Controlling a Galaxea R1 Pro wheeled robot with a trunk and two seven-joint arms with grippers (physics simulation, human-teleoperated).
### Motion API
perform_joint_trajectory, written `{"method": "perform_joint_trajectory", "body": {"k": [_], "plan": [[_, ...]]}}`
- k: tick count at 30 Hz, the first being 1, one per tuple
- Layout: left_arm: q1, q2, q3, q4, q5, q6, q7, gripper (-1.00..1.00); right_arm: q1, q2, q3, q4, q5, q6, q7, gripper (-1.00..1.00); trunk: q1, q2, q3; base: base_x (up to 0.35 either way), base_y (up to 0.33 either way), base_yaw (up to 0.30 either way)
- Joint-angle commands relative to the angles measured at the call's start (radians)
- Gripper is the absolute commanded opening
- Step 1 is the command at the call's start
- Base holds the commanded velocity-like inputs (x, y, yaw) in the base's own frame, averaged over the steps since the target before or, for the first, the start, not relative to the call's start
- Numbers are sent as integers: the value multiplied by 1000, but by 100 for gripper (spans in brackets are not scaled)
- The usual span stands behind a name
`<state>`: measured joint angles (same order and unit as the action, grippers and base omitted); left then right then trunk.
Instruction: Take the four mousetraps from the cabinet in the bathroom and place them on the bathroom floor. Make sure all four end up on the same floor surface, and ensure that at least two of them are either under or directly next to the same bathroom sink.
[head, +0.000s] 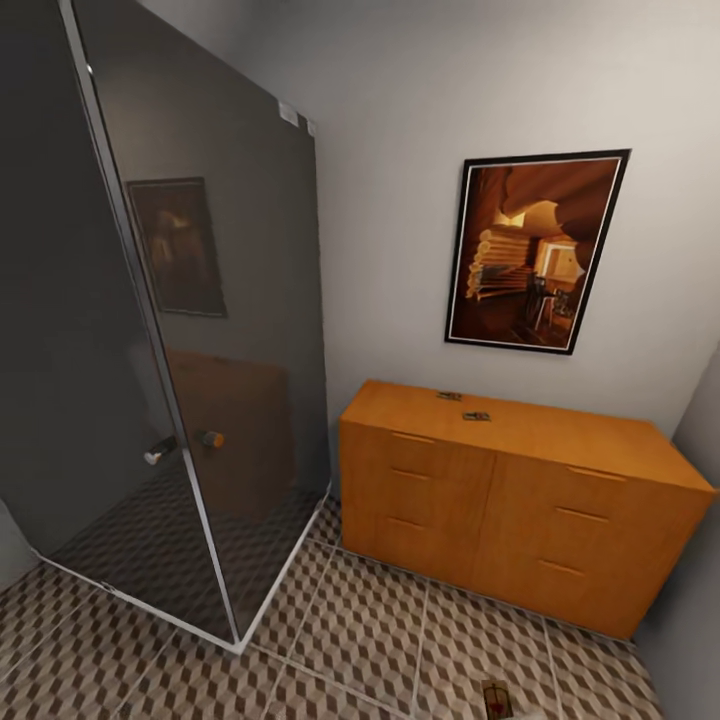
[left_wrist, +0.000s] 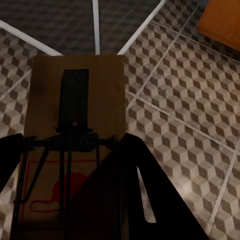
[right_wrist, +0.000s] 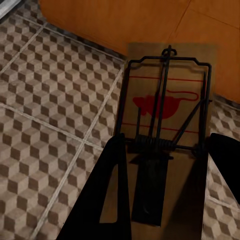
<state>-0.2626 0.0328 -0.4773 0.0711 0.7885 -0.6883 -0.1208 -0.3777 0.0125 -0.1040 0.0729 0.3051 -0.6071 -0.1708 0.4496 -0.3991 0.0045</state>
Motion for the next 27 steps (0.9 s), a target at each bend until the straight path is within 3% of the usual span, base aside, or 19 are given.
{"method": "perform_joint_trajectory", "body": {"k": [1,17,27], "plan": [[-1,-1,-4,4,8,-4,-6,-100,-1,0,-7,4,11,-5,-6,-100,0,-1,0,0,0,299],[-1,4,-3,4,8,-3,-5,-100,-1,-1,-10,3,10,-5,-11,-100,0,-1,0,0,0,300],[-1,-5,-5,4,9,-3,-7,-100,-1,-2,-11,3,9,-5,-48,-100,0,-1,0,0,0,300]]}}
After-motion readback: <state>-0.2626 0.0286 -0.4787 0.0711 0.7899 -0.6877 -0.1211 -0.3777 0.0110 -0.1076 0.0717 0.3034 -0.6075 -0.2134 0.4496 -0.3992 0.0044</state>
